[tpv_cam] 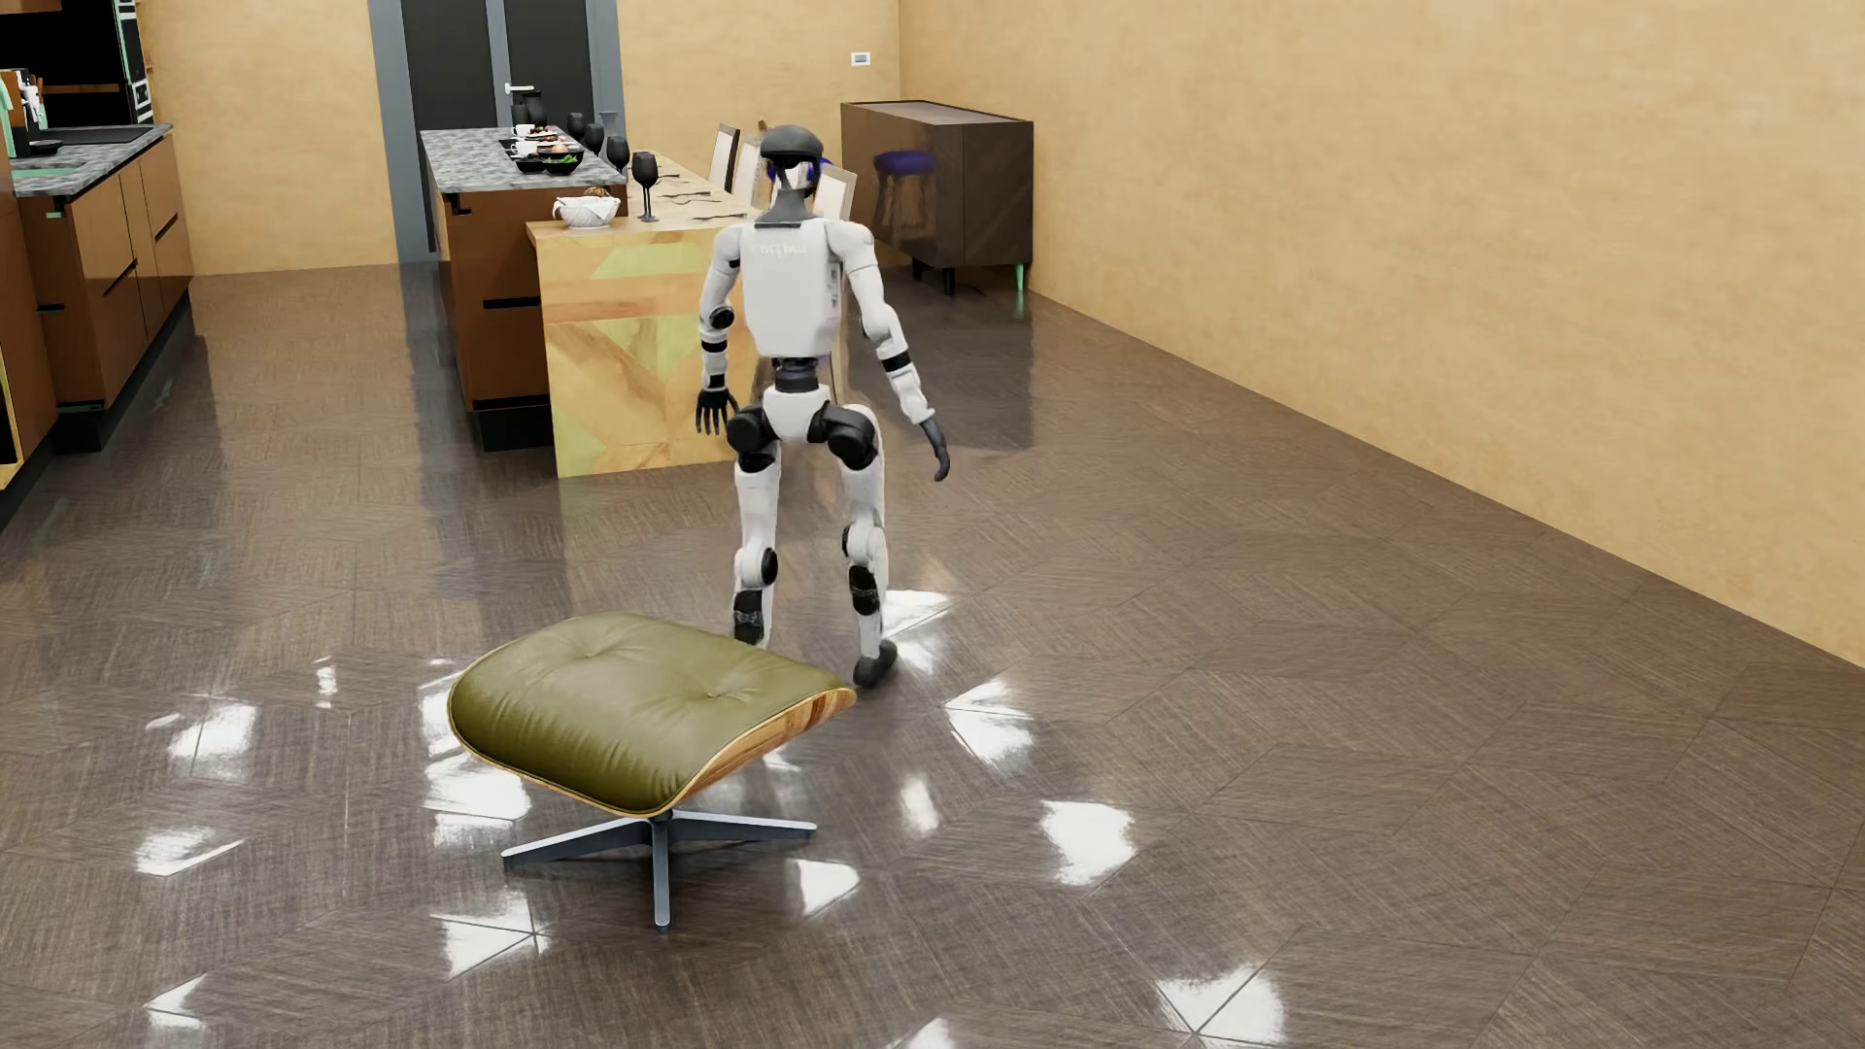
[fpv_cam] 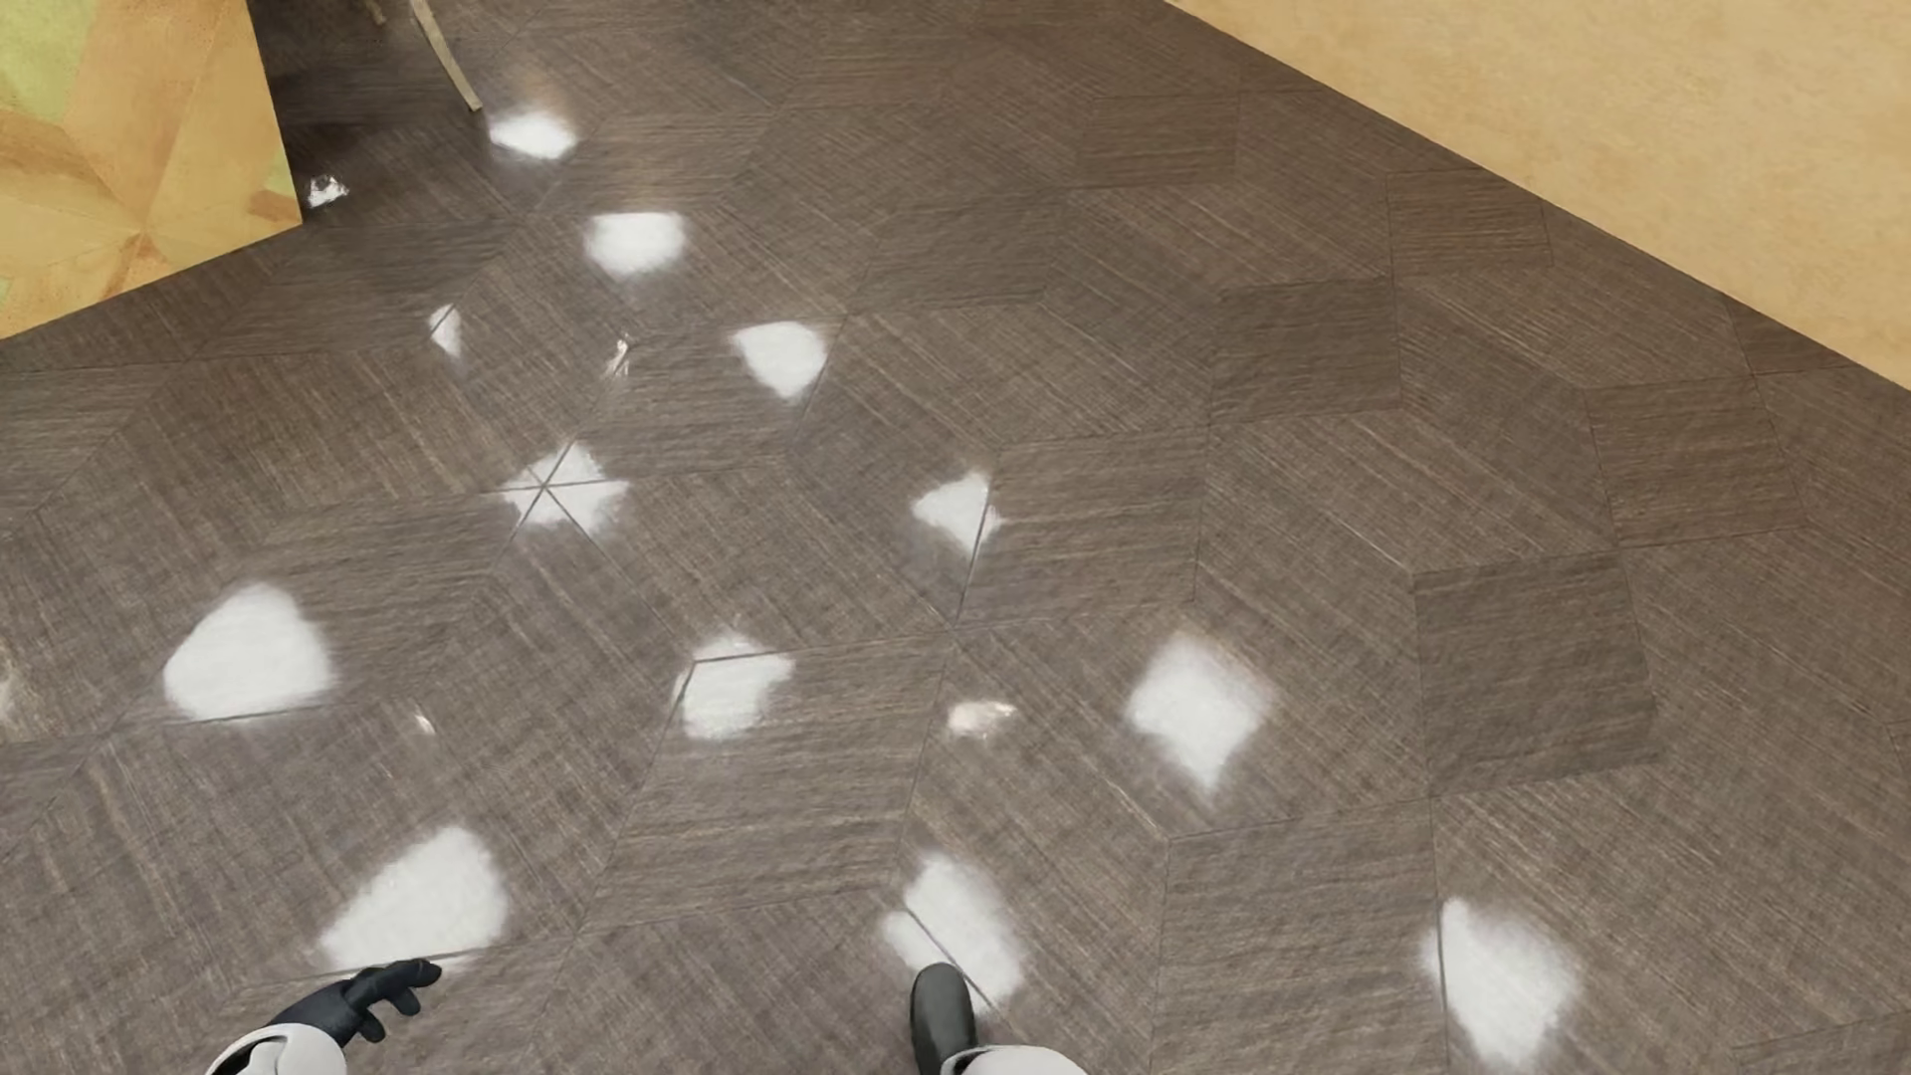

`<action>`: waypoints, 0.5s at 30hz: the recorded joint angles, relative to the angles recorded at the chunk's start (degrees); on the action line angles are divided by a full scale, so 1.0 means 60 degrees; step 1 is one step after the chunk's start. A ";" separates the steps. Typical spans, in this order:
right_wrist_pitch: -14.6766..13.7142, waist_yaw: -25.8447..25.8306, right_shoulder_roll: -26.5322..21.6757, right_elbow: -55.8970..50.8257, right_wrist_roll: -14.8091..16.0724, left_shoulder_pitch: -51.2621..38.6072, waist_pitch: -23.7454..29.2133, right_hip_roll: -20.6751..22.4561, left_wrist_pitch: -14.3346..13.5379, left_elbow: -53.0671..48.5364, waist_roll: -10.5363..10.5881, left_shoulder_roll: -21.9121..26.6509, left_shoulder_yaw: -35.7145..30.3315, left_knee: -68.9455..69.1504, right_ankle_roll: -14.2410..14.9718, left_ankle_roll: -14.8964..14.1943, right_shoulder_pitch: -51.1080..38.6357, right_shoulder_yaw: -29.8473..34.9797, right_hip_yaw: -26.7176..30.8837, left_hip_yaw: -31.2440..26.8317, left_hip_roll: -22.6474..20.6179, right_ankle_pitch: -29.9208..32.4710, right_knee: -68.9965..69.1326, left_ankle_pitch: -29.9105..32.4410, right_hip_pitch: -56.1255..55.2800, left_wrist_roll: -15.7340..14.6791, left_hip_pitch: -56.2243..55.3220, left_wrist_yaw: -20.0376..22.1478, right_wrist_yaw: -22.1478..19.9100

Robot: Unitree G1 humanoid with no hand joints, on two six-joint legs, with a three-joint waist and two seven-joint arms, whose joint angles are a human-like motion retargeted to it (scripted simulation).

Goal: Rise from the dark yellow chair

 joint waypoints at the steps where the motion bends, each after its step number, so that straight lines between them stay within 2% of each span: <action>1: 0.0079 0.0046 -0.0135 0.0059 -0.0022 0.0089 -0.0115 -0.0135 0.0043 -0.0028 0.0038 -0.0126 0.0147 0.0620 0.0062 -0.0038 0.0190 -0.0053 -0.0128 0.0024 -0.0052 0.0015 0.0398 -0.0017 0.0279 0.0083 0.0139 -0.0057 0.0078; 2: 0.0124 0.0160 -0.0245 0.0146 0.0074 0.0196 -0.0196 -0.0139 0.0053 -0.0064 0.0172 -0.0261 0.0316 0.1700 -0.0075 -0.0425 0.0286 -0.0043 -0.0125 0.0074 0.0091 0.0186 0.0362 0.0123 0.0613 0.0032 0.0056 0.0054 0.0012; 3: 0.0147 0.0296 -0.0281 0.0313 0.0164 0.0332 -0.0184 -0.0059 0.0085 -0.0071 0.0277 -0.0342 0.0487 0.3288 -0.0236 -0.1358 0.0235 0.0092 0.0008 0.0124 0.0448 0.0161 0.0548 0.0656 0.0969 -0.0131 -0.0308 0.0091 0.0052; 4: 0.0218 0.0431 -0.0301 0.0298 0.0278 0.0465 -0.0146 -0.0020 0.0166 -0.0100 0.0348 -0.0386 0.0555 0.5106 -0.0480 -0.2563 0.0187 0.0206 0.0052 0.0189 0.0881 -0.0050 0.0696 0.1715 0.1353 -0.0323 -0.0897 0.0031 0.0032; 5: 0.0223 0.0565 -0.0349 0.0122 0.0427 0.0486 -0.0041 -0.0027 0.0227 -0.0124 0.0427 -0.0422 0.0491 0.6846 -0.0765 -0.3000 0.0122 0.0245 -0.0034 0.0197 0.1266 -0.0390 0.0762 0.2293 0.1790 -0.0465 -0.1587 -0.0097 -0.0061; 7: 0.0044 0.0826 -0.0343 -0.0079 0.0436 0.0514 0.0148 -0.0147 0.0271 0.0055 0.0409 -0.0534 0.0353 0.8321 -0.0818 -0.2443 -0.0191 0.0260 -0.0101 -0.0019 0.1563 -0.0778 0.0778 0.1519 0.2543 -0.0479 -0.2639 0.0028 -0.0325; 9: -0.0125 0.0986 -0.0357 -0.0423 0.0596 0.0762 -0.0036 -0.0419 0.0280 0.0101 0.0366 -0.0628 0.0673 0.7342 -0.0574 -0.2241 -0.0339 0.0552 -0.0011 -0.0276 0.1741 -0.1092 0.0734 0.1065 0.2956 -0.0630 -0.3327 -0.0057 -0.0606; 10: -0.0193 0.1079 -0.0389 -0.0566 0.0522 0.0837 -0.0132 -0.0588 0.0263 0.0102 0.0372 -0.0668 0.0807 0.6210 -0.0433 -0.1963 -0.0407 0.0677 0.0022 -0.0407 0.1742 -0.1268 0.0758 0.0993 0.3064 -0.0602 -0.3495 -0.0097 -0.0644; 11: -0.0241 0.1125 -0.0430 -0.0646 0.0447 0.0914 -0.0197 -0.0758 0.0248 0.0108 0.0397 -0.0689 0.0934 0.4867 -0.0321 -0.1800 -0.0508 0.0878 0.0119 -0.0589 0.1749 -0.1473 0.0910 0.1147 0.3072 -0.0528 -0.3558 -0.0093 -0.0674; 14: -0.0320 0.1039 -0.0433 -0.0686 0.0453 0.1181 -0.0468 -0.1236 0.0250 0.0189 0.0516 -0.0625 0.1108 0.1345 0.0053 -0.1600 -0.0719 0.1511 0.0486 -0.1355 0.2030 -0.2126 0.2045 0.2481 0.2509 -0.0633 -0.3469 -0.0074 -0.0689; 15: -0.0303 0.0998 -0.0393 -0.0625 0.0423 0.1242 -0.0554 -0.1358 0.0252 0.0170 0.0533 -0.0558 0.1141 0.0945 0.0157 -0.1730 -0.0769 0.1626 0.0639 -0.1552 0.2183 -0.2178 0.2158 0.2721 0.2397 -0.0641 -0.3457 -0.0089 -0.0625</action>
